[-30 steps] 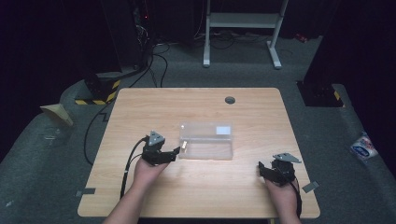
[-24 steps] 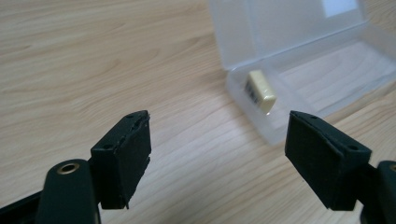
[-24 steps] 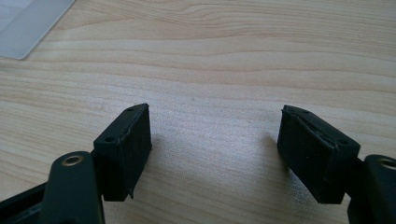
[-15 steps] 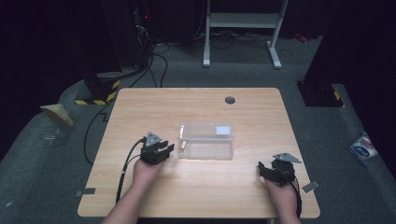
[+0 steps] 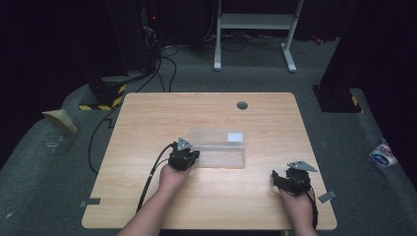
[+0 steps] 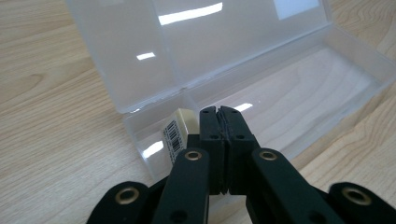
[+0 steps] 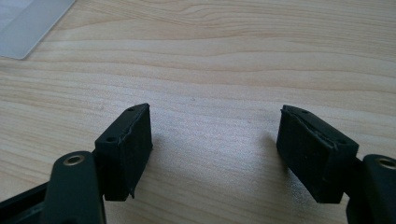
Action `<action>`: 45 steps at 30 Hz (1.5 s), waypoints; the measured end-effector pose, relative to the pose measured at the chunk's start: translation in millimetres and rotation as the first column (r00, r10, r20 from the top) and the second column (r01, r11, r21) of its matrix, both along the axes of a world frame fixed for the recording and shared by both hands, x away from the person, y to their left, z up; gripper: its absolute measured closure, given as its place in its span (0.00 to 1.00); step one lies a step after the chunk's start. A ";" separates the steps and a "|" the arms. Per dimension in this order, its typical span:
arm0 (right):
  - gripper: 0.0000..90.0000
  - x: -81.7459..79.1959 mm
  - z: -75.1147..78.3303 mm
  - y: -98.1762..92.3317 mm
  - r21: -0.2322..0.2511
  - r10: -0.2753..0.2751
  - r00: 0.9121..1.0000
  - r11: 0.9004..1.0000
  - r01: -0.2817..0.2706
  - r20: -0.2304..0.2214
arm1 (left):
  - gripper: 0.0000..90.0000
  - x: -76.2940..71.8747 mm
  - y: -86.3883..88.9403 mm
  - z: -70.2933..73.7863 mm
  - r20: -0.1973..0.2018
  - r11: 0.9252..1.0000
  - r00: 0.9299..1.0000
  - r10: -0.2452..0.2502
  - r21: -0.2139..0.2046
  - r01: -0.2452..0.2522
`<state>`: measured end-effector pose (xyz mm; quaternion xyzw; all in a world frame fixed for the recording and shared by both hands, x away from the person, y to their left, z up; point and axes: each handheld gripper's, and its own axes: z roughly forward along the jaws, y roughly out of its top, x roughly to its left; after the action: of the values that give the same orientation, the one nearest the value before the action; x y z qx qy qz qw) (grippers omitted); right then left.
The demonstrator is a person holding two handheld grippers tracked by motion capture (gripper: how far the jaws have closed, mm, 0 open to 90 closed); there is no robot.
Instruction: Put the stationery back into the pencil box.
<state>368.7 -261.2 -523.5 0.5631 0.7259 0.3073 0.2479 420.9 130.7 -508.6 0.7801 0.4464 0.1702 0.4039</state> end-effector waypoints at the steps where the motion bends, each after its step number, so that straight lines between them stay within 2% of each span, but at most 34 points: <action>1: 0.29 0.0 0.0 0.0 0.000 0.000 1.000 1.000 0.000 0.000 | 0.98 -0.6 -0.4 0.5 0.011 1.000 1.000 0.004 -0.019 -0.004; 3: 0.29 -0.1 0.0 0.0 0.000 0.000 1.000 1.000 0.000 -0.001 | 0.98 -3.4 5.5 7.1 0.059 0.998 0.997 0.041 -0.049 -0.038; 4: 0.29 0.0 0.0 0.0 0.000 0.001 1.000 1.000 -0.001 0.000 | 0.99 -3.6 7.5 8.7 0.066 0.997 0.996 0.053 -0.052 -0.050; 8: 0.29 0.0 0.0 0.0 0.000 0.000 1.000 1.000 0.000 0.000 | 0.99 -0.9 16.6 9.0 0.043 0.998 0.997 0.061 -0.027 -0.060; 10: 0.29 0.0 0.0 0.0 0.000 0.000 1.000 1.000 0.000 0.000 | 0.96 -0.8 18.7 8.5 0.044 0.998 0.997 0.064 -0.026 -0.063; 13: 0.29 0.0 0.0 0.0 -0.001 0.001 1.000 1.000 -0.001 0.000 | 0.90 -4.4 34.6 9.8 0.044 0.996 0.995 0.090 -0.031 -0.089; 16: 0.29 0.0 0.0 0.0 -0.001 0.000 1.000 1.000 0.000 0.001 | 0.86 -8.0 42.1 11.3 0.050 0.995 0.994 0.098 -0.025 -0.097; 17: 0.29 0.0 0.0 0.0 0.000 0.000 1.000 1.000 0.000 0.000 | 0.86 -11.2 49.9 11.5 0.051 0.994 0.993 0.105 -0.018 -0.105; 18: 0.29 0.0 0.0 0.0 -0.001 0.000 1.000 1.000 0.000 0.000 | 0.80 -14.8 59.5 11.0 0.048 0.994 0.992 0.114 -0.009 -0.113; 21: 0.29 0.0 0.0 0.0 0.000 0.000 1.000 1.000 0.000 0.000 | 0.75 -24.7 81.5 7.3 0.040 0.992 0.992 0.120 0.025 -0.122; 22: 0.29 -0.1 0.0 0.1 0.001 -0.001 1.000 1.000 0.001 0.000 | 0.71 -29.8 91.2 4.5 0.037 0.991 0.991 0.126 0.048 -0.128; 24: 0.29 0.0 0.0 0.0 0.000 0.000 1.000 1.000 0.000 0.000 | 0.63 -32.8 97.3 2.7 0.032 0.990 0.991 0.128 0.062 -0.130; 25: 0.29 -0.1 0.0 0.1 0.002 -0.002 1.000 1.000 0.002 -0.001 | 0.57 -41.6 113.3 -2.7 0.018 0.986 0.991 0.134 0.097 -0.135; 26: 0.29 -0.1 0.0 0.1 0.002 -0.002 1.000 1.000 0.002 -0.001 | 0.53 -41.6 113.3 -2.7 0.018 0.986 0.991 0.134 0.097 -0.135; 27: 0.29 -0.1 0.0 0.1 0.002 -0.002 1.000 1.000 0.002 -0.002 | 0.49 -52.1 129.3 -7.1 0.005 0.980 0.989 0.146 0.136 -0.145; 29: 0.29 -0.1 0.1 0.0 0.002 -0.002 1.000 1.000 0.002 -0.002 | 0.42 -61.2 143.9 -12.3 -0.029 0.979 0.988 0.154 0.142 -0.148; 30: 0.29 -0.1 -0.1 -0.1 0.000 -0.001 1.000 1.000 0.001 0.000 | 0.39 -67.2 151.5 -14.3 -0.034 0.977 0.986 0.162 0.147 -0.156; 32: 0.29 -0.1 0.0 -0.1 0.001 -0.001 1.000 1.000 0.001 -0.001 | 0.32 -76.4 160.4 -16.4 -0.019 0.976 0.985 0.171 0.143 -0.167; 33: 0.29 -0.1 0.0 -0.1 0.001 -0.001 1.000 1.000 0.001 0.000 | 0.28 -76.4 160.4 -16.4 -0.019 0.976 0.985 0.171 0.143 -0.167; 34: 0.29 -0.1 0.0 -0.1 0.001 -0.001 1.000 1.000 0.001 0.000 | 0.28 -79.0 163.0 -17.6 -0.020 0.976 0.984 0.174 0.136 -0.170; 35: 0.29 -0.1 -0.1 -0.1 0.000 -0.001 1.000 1.000 0.001 0.000 | 0.21 -84.3 166.2 -20.5 -0.010 0.979 0.985 0.174 0.111 -0.172; 36: 0.29 -0.1 -0.1 -0.1 0.000 -0.001 1.000 1.000 0.001 0.000 | 0.19 -85.4 164.7 -20.9 -0.005 0.976 0.984 0.177 0.127 -0.175; 45: 0.29 -0.6 0.1 -0.4 0.002 -0.003 1.000 1.000 0.003 -0.002 | 0.17 -86.5 163.2 -21.0 -0.008 0.975 0.982 0.189 0.124 -0.186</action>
<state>368.1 -261.6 -523.4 0.5648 0.7249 0.3072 0.2473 334.4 293.8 -529.6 0.7595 0.5106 0.2272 0.3329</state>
